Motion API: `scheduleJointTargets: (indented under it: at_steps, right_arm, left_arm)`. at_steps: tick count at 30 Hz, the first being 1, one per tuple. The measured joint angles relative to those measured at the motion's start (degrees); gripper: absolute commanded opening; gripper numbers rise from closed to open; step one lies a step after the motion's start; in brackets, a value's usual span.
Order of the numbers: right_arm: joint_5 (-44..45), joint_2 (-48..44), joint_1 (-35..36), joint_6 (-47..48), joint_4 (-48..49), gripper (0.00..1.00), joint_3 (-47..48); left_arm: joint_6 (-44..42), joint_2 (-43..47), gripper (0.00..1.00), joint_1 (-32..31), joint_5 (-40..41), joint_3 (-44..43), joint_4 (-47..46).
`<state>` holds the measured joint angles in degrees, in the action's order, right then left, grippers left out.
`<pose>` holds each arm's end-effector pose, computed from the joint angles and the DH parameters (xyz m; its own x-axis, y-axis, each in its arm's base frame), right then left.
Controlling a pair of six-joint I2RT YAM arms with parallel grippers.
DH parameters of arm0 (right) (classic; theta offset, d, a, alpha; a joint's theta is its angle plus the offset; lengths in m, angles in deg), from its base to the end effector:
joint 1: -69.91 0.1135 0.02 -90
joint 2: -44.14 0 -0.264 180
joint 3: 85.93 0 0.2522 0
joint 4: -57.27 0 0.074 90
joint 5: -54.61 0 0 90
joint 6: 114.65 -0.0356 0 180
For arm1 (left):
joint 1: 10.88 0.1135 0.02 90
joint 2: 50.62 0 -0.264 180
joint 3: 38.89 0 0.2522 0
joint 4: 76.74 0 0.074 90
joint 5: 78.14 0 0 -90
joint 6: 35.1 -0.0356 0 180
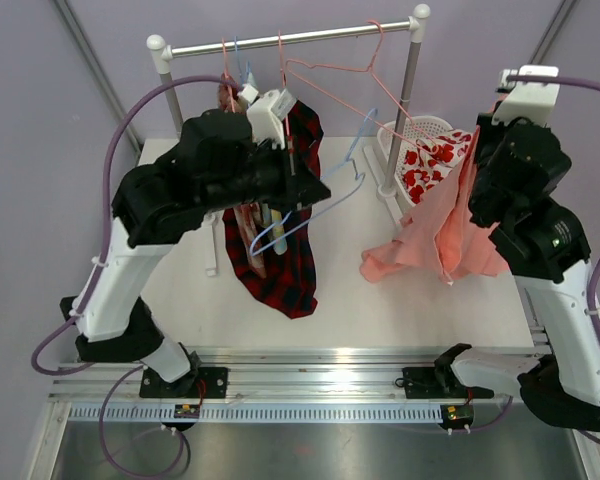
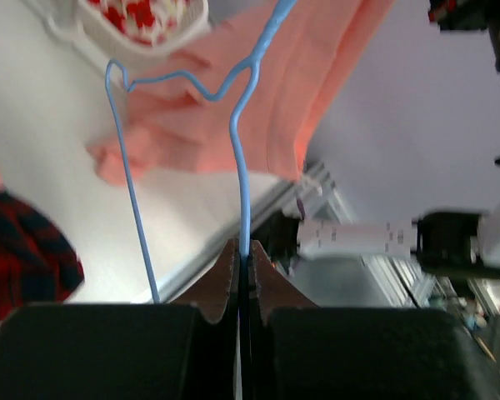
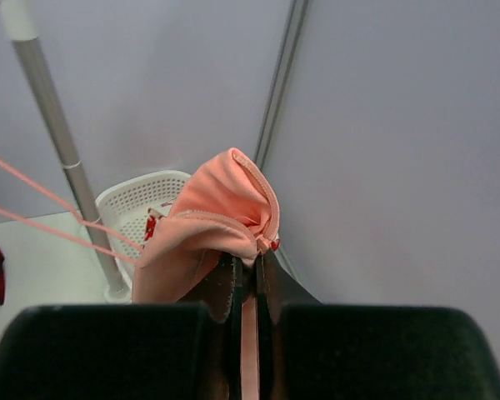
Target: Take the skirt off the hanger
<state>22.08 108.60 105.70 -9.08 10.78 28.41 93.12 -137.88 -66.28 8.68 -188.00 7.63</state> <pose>0.1487 0.0702 0.5501 -0.0526 -0.2159 -0.9750 0.3676 0.9036 -0.2199 0.1276 -0.1884 0.5576 -0.6973 -0.0770 -0.7126 0.5340 0.6073 -0.5882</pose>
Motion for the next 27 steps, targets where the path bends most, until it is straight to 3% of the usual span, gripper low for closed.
scheduleJointTargets:
  at_steps: [3,7,11,15,19,24,25,26,27]
  right_arm:
    - [-3.45,4.48,-7.54,2.54,-0.20,0.00,6.84]
    - [-7.17,10.80,-14.56,5.11,0.22,0.00,14.84]
    - [-15.47,24.02,-24.39,1.75,-3.56,0.00,33.20]
    - [-25.38,36.09,-34.42,-4.87,-4.96,0.00,48.57]
    - [-38.45,42.58,-41.62,-13.57,-3.28,0.00,50.23]
    - [-59.19,50.29,-42.29,-23.04,4.79,0.05,46.27]
    - [-62.55,52.78,-42.12,-24.85,6.64,0.47,46.16]
    - [-65.33,55.21,-42.01,-26.82,8.24,0.77,45.46]
    - [-67.52,57.42,-41.88,-28.17,9.09,0.98,44.44]
  left_arm:
    - [-2.47,-5.05,0.00,2.12,2.73,-3.89,-5.62]
    - [-4.61,-4.70,0.00,6.27,7.43,1.79,-14.47]
    - [-8.98,-6.38,0.00,8.11,12.57,3.28,-22.84]
    - [-14.67,-11.96,0.00,8.11,15.74,-3.04,-28.96]
    - [-19.58,-13.84,0.00,8.24,18.75,-2.91,-34.86]
    - [-23.04,-14.60,0.00,9.79,21.97,-0.28,-40.70]
    - [-23.26,-15.04,0.00,10.25,22.27,-0.33,-41.38]
    - [-23.39,-15.80,0.00,10.75,22.49,-0.63,-41.68]
    - [-23.37,-16.48,0.00,11.13,22.56,-1.14,-41.86]
